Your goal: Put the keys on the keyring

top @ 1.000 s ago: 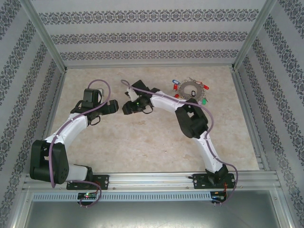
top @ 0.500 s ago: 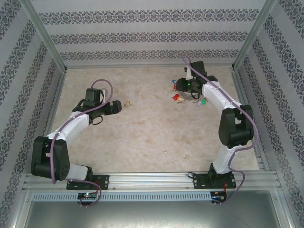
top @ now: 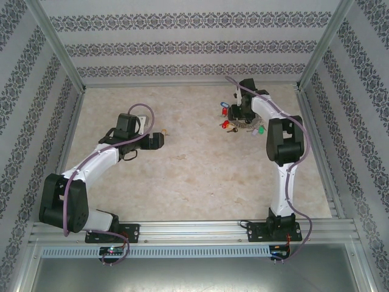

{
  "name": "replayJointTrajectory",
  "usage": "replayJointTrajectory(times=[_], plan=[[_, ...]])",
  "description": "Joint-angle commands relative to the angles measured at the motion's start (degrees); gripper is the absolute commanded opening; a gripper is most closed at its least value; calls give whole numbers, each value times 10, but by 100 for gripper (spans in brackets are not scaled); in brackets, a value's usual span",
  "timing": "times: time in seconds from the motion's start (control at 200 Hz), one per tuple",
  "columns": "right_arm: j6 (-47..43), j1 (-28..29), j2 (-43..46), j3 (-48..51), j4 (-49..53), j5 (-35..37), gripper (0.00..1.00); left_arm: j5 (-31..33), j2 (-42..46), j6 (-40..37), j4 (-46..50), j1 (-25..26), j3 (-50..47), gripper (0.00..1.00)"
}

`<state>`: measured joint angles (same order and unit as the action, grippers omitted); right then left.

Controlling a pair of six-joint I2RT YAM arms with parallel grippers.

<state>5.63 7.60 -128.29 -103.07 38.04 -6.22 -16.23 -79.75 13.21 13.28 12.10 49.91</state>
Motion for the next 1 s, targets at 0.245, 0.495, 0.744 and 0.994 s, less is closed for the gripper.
replayJointTrajectory(times=[0.245, 0.495, 0.744, 0.994], plan=[[60, 2, 5, 29, 40, -120, 56, 20, -1, -27, -1, 19, 16, 100], [138, 27, 83, 142, -10, -221, 53, 20, -9, -21, 0, 24, 14, 100], [120, 68, 207, 185, 13, -119, 54, 19, -13, -22, 1, 39, 12, 100], [-51, 56, 237, 222, 84, 30, 43, 14, -19, -28, -2, 56, 14, 100]])
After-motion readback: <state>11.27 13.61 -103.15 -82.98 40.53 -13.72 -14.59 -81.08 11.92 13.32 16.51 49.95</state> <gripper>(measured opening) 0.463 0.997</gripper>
